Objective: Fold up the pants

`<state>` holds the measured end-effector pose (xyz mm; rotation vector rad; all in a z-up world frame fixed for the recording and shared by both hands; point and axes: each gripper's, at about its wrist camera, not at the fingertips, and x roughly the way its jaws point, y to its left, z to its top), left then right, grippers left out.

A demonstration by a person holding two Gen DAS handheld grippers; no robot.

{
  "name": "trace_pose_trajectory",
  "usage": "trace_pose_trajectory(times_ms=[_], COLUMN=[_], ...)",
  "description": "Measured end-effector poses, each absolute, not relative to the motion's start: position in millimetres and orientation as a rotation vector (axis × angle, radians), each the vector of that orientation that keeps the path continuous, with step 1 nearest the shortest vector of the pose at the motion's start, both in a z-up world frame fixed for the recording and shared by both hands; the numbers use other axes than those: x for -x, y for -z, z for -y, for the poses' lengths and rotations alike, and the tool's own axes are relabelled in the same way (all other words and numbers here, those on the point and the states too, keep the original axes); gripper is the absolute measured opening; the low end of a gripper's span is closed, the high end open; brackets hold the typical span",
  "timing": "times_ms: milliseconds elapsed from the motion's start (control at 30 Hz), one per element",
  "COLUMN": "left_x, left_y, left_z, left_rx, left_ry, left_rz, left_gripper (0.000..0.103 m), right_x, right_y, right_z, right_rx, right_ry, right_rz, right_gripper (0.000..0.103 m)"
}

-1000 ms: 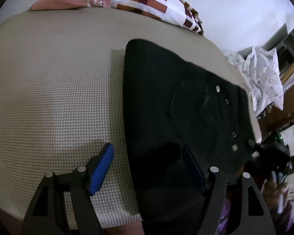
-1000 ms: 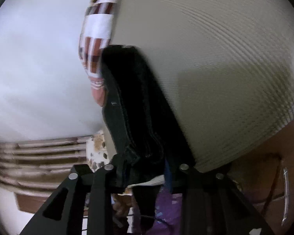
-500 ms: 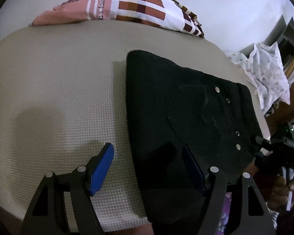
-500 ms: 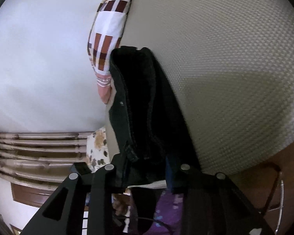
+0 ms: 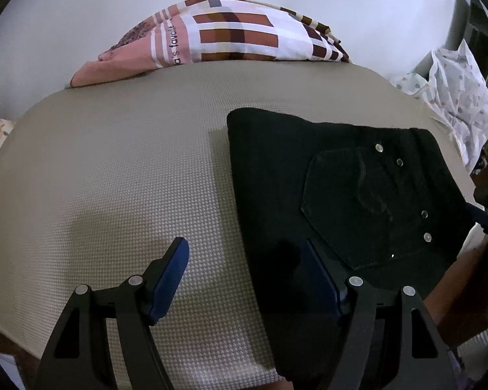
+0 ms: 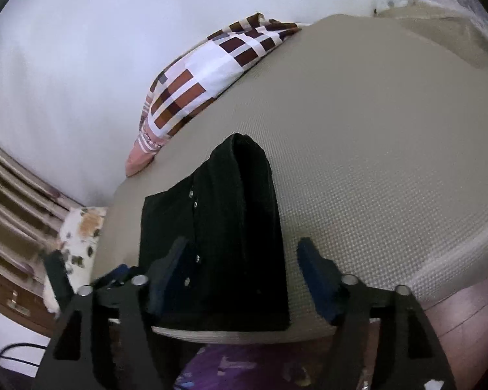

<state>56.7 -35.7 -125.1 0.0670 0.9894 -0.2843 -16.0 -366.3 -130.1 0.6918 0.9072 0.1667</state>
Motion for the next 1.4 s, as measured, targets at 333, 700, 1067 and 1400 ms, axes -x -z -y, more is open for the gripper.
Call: trace_pose_trajectory(times_ms=[333,700,1067,1400], left_x=[-54,-61,-93,-113], left_y=[127,132,153,154], left_z=[45,49,29,46], left_rx=[-0.131,-0.152,0.103,0.122], left_ry=[0.262,0.256,0.447,0.707], left_rz=[-0.991,-1.001,-1.153,-1.175], left_gripper=[0.073,0.081,0.084,0.085], right_x=[7,-19,-39,-47], right_y=[149,166,170,177], right_z=[367,360,357,369], right_rx=[-0.682,-0.645,-0.595,-0.653], right_ry=[-0.161,-0.202,-0.290,-0.489], right_rz=[-0.964,-1.020,-1.013,-1.017], right_gripper=[0.069,0.078,0.090,0.103])
